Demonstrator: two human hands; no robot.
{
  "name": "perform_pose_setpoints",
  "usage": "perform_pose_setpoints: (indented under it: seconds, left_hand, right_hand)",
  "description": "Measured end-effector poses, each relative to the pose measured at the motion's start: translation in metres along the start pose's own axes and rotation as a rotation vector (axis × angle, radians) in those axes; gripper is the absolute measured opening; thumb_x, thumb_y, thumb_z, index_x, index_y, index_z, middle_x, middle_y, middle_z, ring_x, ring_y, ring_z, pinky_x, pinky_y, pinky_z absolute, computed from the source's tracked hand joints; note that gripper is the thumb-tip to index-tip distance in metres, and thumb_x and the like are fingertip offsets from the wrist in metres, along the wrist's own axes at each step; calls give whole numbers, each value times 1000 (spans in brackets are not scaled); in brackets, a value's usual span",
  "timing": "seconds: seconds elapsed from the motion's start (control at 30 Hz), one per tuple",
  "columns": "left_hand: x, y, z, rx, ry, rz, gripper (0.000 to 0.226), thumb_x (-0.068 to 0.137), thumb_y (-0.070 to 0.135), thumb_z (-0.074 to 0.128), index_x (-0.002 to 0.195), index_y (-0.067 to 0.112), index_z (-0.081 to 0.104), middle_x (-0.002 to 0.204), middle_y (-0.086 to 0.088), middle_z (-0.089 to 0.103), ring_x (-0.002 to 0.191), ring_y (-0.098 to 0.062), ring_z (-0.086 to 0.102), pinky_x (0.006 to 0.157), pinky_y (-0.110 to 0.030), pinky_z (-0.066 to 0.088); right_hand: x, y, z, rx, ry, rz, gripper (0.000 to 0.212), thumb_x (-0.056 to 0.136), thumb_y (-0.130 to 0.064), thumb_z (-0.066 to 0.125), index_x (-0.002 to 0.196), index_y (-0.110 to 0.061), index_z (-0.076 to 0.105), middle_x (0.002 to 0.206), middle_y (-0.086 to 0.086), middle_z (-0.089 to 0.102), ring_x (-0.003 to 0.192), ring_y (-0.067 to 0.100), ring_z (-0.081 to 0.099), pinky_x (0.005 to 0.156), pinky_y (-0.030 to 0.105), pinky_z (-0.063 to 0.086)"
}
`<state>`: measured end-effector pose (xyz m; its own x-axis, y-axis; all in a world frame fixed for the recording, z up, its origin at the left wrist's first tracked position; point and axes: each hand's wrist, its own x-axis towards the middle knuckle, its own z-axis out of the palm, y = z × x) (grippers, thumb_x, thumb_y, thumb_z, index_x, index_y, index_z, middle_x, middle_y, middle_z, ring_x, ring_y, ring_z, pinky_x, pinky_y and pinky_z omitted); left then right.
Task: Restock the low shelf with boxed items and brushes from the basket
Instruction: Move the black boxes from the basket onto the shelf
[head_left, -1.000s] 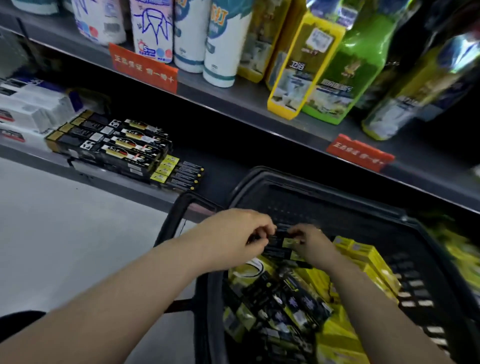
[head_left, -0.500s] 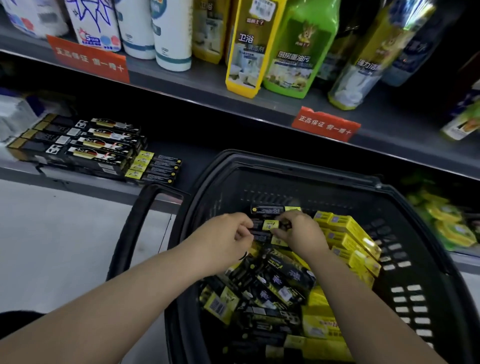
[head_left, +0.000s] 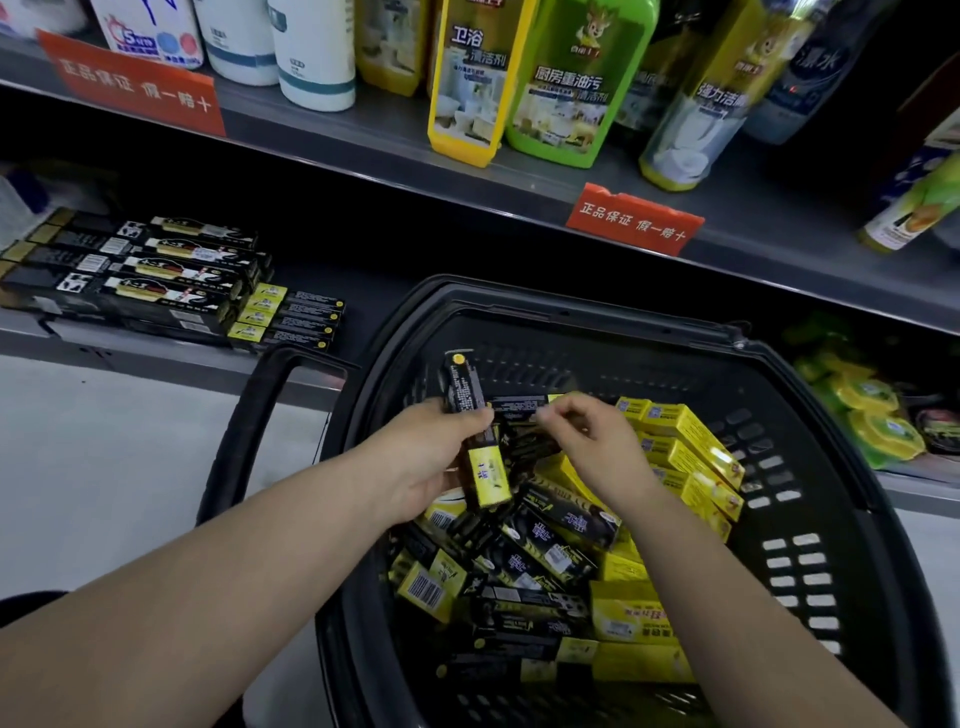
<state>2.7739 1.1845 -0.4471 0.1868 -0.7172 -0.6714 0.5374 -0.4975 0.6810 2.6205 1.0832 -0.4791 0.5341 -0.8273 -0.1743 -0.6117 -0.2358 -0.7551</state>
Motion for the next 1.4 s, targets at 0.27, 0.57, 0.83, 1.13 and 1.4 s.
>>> perform_pose_setpoints:
  seconds: [0.27,0.57,0.83,1.13,1.4]
  left_hand:
    - [-2,6,-5,34,60,31,17,94,17,54,111,18,50,100,-10,62,98,-27,59,96,-45,47]
    - [-6,5,-10,23,52,61,12,95,16,53,106,17,49,100,-10,59,102,-27,56,97,-43,45]
    - [-9,4,-7,-125,-23,42,38,96,21,51,130,8,43,104,-12,66,95,-28,64,80,-43,54]
    - [-15,1,0,-5,-73,119,90,49,49,75,128,15,47,111,-4,70,99,-21,68,87,-43,54]
    - [-11,0,2,-62,2,94,23,82,22,69,100,8,65,97,-10,74,85,-19,68,83,-33,55]
  right_hand:
    - [40,45,73,-585,-220,136,64,86,-32,62,142,-19,32,136,11,48,123,31,47,97,42,45]
    - [42,26,72,-731,-86,104,27,87,-18,57,113,-15,49,104,9,67,93,29,64,73,36,52]
    - [-53,-42,-9,148,156,-143,28,70,-36,73,76,-44,47,89,-28,62,78,-2,63,62,15,53]
    - [-72,-38,-10,-142,150,-253,28,70,-40,69,80,-30,45,86,-17,57,85,1,56,71,24,48]
    - [-74,-37,7,-122,217,-155,31,70,-35,74,78,-28,45,81,-11,56,74,6,57,62,29,51]
